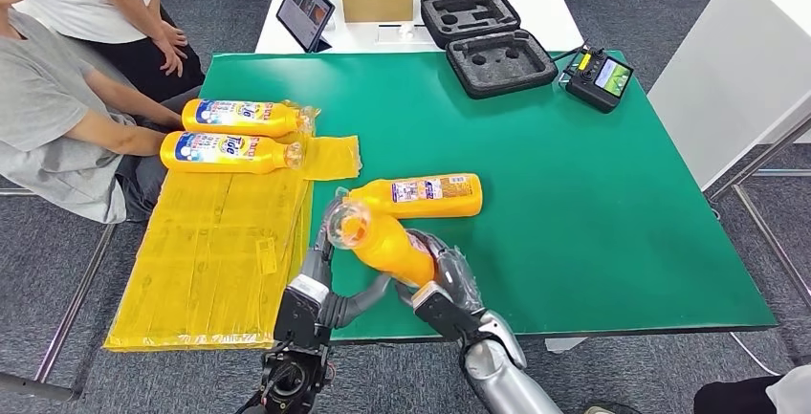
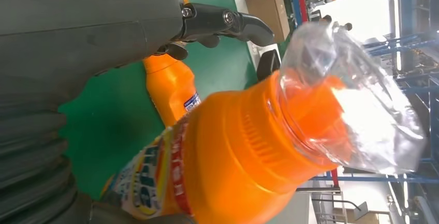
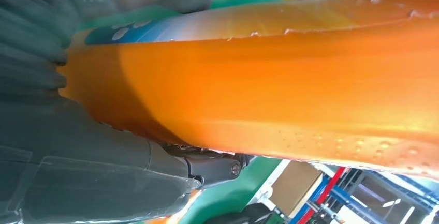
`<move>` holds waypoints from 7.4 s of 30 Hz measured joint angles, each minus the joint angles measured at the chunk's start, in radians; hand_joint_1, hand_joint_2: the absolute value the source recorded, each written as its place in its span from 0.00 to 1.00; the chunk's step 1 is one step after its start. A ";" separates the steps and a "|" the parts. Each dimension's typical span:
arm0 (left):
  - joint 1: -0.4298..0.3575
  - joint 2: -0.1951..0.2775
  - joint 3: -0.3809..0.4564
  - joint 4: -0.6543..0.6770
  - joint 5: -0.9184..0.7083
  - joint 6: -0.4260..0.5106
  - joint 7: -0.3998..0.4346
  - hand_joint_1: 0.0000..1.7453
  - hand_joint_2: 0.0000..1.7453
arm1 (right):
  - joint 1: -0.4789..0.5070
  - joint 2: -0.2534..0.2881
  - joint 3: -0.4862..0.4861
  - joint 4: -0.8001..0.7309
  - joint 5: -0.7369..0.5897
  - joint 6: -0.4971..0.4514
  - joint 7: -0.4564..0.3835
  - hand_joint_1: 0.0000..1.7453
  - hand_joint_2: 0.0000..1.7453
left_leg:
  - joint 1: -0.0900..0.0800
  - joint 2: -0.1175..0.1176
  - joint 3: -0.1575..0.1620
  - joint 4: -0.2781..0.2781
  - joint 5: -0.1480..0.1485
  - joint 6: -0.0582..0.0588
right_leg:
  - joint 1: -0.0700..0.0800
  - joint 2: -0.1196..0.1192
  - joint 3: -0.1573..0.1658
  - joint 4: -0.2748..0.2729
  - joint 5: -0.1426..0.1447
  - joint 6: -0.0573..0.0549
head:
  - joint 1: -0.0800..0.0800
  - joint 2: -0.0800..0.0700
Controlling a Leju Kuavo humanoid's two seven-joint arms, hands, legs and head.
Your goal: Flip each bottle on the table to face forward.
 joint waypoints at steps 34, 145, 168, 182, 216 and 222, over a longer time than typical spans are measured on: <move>-0.054 -0.049 0.022 0.104 0.057 -0.073 -0.002 0.00 1.00 | -0.025 0.020 0.160 0.031 -0.025 -0.099 0.004 1.00 1.00 | 0.000 0.000 -0.001 0.000 0.000 0.000 | 0.000 -0.001 -0.001 0.000 0.000 0.000 | 0.000 0.000; -0.420 0.226 0.143 0.610 -1.241 -0.027 0.603 0.00 1.00 | -0.007 0.030 0.214 0.108 -0.196 -0.006 0.002 0.00 1.00 | 0.001 -0.002 -0.001 0.000 0.004 -0.003 | 0.000 -0.002 0.000 0.001 0.000 0.000 | 0.000 0.000; -0.484 0.177 0.153 0.701 -1.251 -0.033 0.579 0.00 1.00 | -0.013 0.018 0.212 0.111 -0.193 -0.016 0.002 0.00 1.00 | 0.001 -0.004 -0.001 0.000 0.005 -0.001 | 0.000 -0.005 0.001 0.001 0.000 0.000 | 0.000 0.000; -0.378 0.158 0.156 0.559 -1.187 0.005 0.471 0.00 1.00 | -0.017 0.018 0.203 0.119 -0.177 -0.016 0.002 0.00 1.00 | 0.001 -0.004 -0.002 0.000 0.004 -0.002 | 0.000 -0.005 -0.001 0.001 0.000 0.000 | 0.000 0.000; 0.105 0.174 0.152 -0.141 -0.549 0.015 0.076 0.00 1.00 | 0.195 0.007 0.118 -0.259 -0.304 -0.089 0.001 0.00 1.00 | 0.000 -0.004 -0.006 0.000 0.003 -0.002 | 0.000 -0.005 -0.005 0.000 -0.001 0.000 | 0.000 0.000; 0.103 0.143 0.137 -0.141 -0.524 -0.006 0.064 0.00 1.00 | 0.231 -0.011 0.138 -0.364 -0.007 -0.305 0.001 0.00 1.00 | 0.000 -0.004 -0.005 0.000 0.003 -0.002 | 0.000 -0.005 -0.005 0.000 0.000 0.000 | 0.000 0.000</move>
